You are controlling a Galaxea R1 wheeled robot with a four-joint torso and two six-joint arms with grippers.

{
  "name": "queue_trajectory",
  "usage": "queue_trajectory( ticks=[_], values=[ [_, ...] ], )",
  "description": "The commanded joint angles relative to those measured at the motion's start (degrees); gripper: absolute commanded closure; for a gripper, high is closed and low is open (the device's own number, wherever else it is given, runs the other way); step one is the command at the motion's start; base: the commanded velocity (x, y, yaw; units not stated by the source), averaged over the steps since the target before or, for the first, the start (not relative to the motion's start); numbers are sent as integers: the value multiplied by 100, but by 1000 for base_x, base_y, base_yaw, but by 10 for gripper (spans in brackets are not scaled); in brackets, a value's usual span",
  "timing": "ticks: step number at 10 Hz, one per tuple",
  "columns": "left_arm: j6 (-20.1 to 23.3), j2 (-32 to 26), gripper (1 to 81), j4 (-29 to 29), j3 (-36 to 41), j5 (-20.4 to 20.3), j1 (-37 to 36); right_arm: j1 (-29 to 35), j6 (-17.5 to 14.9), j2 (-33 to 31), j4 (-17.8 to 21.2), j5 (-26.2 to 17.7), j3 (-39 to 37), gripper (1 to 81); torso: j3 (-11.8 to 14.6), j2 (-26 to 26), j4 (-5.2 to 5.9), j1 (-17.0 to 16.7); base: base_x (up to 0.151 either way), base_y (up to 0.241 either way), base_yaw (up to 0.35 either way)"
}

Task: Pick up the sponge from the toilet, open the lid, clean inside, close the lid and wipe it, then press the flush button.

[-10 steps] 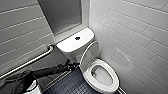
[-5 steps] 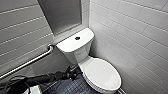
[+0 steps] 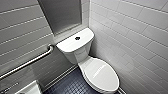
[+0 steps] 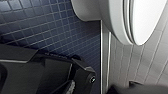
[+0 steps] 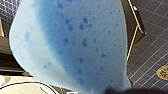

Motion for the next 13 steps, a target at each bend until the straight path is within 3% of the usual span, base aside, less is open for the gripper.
queue_trajectory(
  ticks=[1,3,6,8,9,10,13],
  values=[
    [181,-846,10,1716,956,162,1144,-65,-22,-585,-81,-228,693,811,0,0,0,0,0,0,0],
    [304,-934,10,2120,1071,153,1681,119,-13,-1149,-81,63,1522,811,2,0,0,-2,0,0,0],
    [409,-628,10,2567,860,109,2218,1023,4,-2341,-81,167,3055,811,5,-2,-2,-7,0,0,0],
    [409,-434,10,2726,711,109,2393,1675,13,-2774,-38,256,3455,811,5,-2,-2,-9,0,0,0],
    [409,-250,10,2753,509,109,2464,1965,31,-2906,6,221,3518,811,7,-575,-2,360,0,0,0],
    [409,-21,10,2788,220,109,2543,2255,31,-3021,67,195,3579,811,-214,-610,-2,376,0,0,0],
    [418,340,10,2788,-107,118,2622,3257,31,-3180,296,-297,3781,811,-509,-1106,-2,671,0,0,0]
  ],
)
